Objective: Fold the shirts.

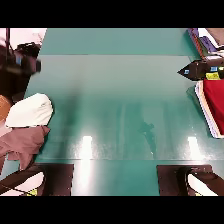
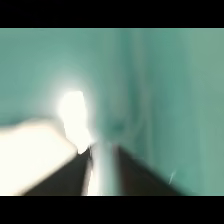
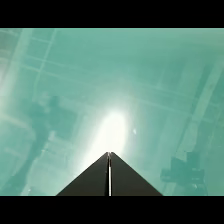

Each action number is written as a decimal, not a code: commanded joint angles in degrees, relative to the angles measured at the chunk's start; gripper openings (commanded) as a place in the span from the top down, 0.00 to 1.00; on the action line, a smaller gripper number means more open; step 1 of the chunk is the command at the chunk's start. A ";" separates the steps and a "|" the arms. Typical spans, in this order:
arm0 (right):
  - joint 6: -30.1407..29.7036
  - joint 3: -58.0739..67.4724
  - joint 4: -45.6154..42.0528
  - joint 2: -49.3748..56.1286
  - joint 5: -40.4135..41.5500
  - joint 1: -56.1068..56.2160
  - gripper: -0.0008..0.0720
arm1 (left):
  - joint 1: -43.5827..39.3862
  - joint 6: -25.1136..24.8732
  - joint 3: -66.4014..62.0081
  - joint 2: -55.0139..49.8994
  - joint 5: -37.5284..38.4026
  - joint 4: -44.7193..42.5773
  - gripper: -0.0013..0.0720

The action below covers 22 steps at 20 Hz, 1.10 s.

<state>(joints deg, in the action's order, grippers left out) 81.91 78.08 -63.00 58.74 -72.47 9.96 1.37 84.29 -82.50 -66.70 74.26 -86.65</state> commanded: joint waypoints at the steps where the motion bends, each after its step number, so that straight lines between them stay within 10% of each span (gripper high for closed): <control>1: 0.02 0.07 0.04 -0.02 -0.09 0.07 0.96 | 5.33 -0.26 12.85 0.74 0.02 -3.23 0.06; 9: 0.04 0.07 0.04 -0.02 -0.02 0.07 0.96 | 8.33 1.27 30.14 -0.09 -19.78 -4.63 0.08; 12: 0.04 0.07 0.04 -0.02 0.13 0.07 0.96 | 8.33 1.18 29.88 -0.07 -18.08 -4.70 0.95; 22: 0.04 11.47 0.26 -0.20 2.29 0.00 0.96 | 7.74 0.85 -1.62 16.11 -9.07 0.98 0.95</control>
<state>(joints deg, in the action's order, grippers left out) 81.93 84.62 -62.70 58.59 -70.78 9.96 9.56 85.60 -73.03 -56.14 61.65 -89.65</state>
